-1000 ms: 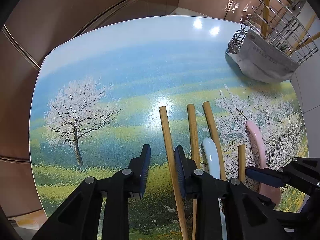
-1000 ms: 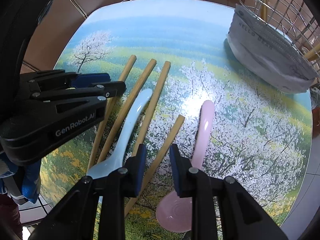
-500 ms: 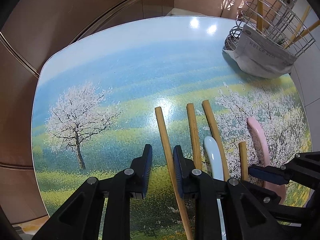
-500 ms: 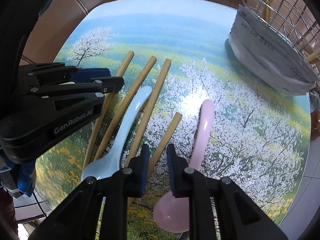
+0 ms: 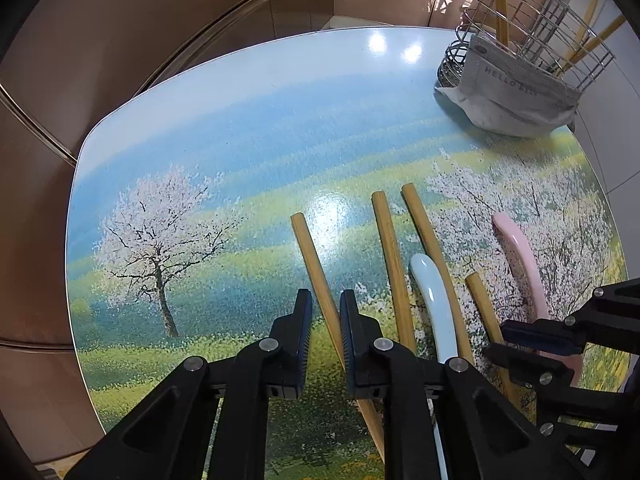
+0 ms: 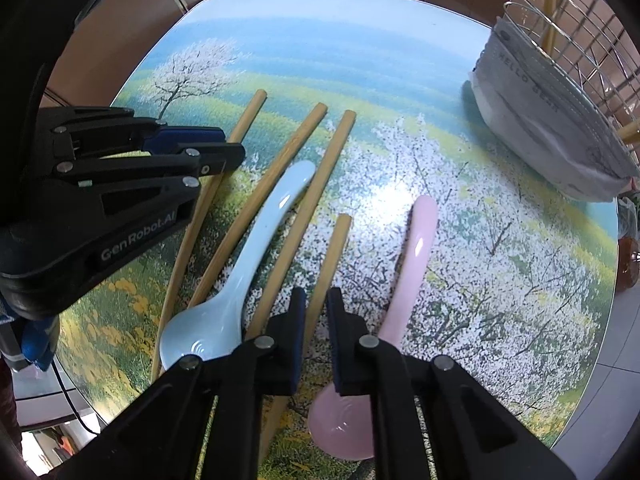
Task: Organize utensils
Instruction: 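Close the left tool on a chopstick while the right tool grasps another chopstick, then lift both held chopsticks and carry them over the wire holder, then open both tools to drop the chopsticks into the wire holder, then lower the left tool over the blue spoon while the right tool approaches the pink spoon, then close the left tool on the blue spoon while the right tool grasps the pink spoon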
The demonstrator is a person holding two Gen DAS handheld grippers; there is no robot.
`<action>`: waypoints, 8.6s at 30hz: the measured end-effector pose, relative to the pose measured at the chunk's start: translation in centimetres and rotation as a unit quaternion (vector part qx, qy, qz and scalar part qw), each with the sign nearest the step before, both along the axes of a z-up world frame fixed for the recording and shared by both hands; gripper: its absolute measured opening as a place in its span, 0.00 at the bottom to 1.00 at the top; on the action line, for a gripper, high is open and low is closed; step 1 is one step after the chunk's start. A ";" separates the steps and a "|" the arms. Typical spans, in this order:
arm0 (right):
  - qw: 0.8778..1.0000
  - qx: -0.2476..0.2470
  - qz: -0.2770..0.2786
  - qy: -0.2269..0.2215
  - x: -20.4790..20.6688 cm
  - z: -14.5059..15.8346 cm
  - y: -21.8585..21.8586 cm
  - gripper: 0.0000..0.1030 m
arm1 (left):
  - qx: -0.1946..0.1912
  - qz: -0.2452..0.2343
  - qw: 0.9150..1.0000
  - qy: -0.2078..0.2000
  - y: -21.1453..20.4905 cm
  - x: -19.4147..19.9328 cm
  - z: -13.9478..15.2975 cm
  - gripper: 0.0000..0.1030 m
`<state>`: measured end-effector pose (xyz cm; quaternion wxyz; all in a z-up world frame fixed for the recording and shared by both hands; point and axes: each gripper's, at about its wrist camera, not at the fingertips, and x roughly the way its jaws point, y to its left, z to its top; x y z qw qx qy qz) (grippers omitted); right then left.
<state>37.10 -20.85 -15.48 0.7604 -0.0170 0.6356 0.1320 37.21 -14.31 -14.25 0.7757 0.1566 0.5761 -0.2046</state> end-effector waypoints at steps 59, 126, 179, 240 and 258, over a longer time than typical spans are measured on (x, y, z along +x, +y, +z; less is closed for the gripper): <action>0.964 0.094 -0.058 -0.241 -17.9 13.3 -6.5 0.06 | -0.106 0.096 0.966 -0.213 10.3 -13.8 14.6 0.06; 0.920 0.058 -0.158 -0.353 -1.1 19.5 -23.1 0.08 | -0.211 0.028 0.918 -0.334 -13.1 2.2 15.0 0.19; 0.943 0.102 -0.092 -0.304 -13.8 20.6 -13.9 0.08 | -0.171 0.061 0.977 -0.111 5.4 -8.8 13.0 0.50; 0.996 0.064 -0.017 -0.062 -1.0 1.3 -5.3 0.11 | -0.125 0.067 0.984 0.111 -0.9 -2.8 0.1 0.17; 0.995 0.082 -0.019 -0.048 0.0 0.2 -5.5 0.15 | -0.131 0.067 0.983 0.112 -0.9 -2.6 0.1 0.13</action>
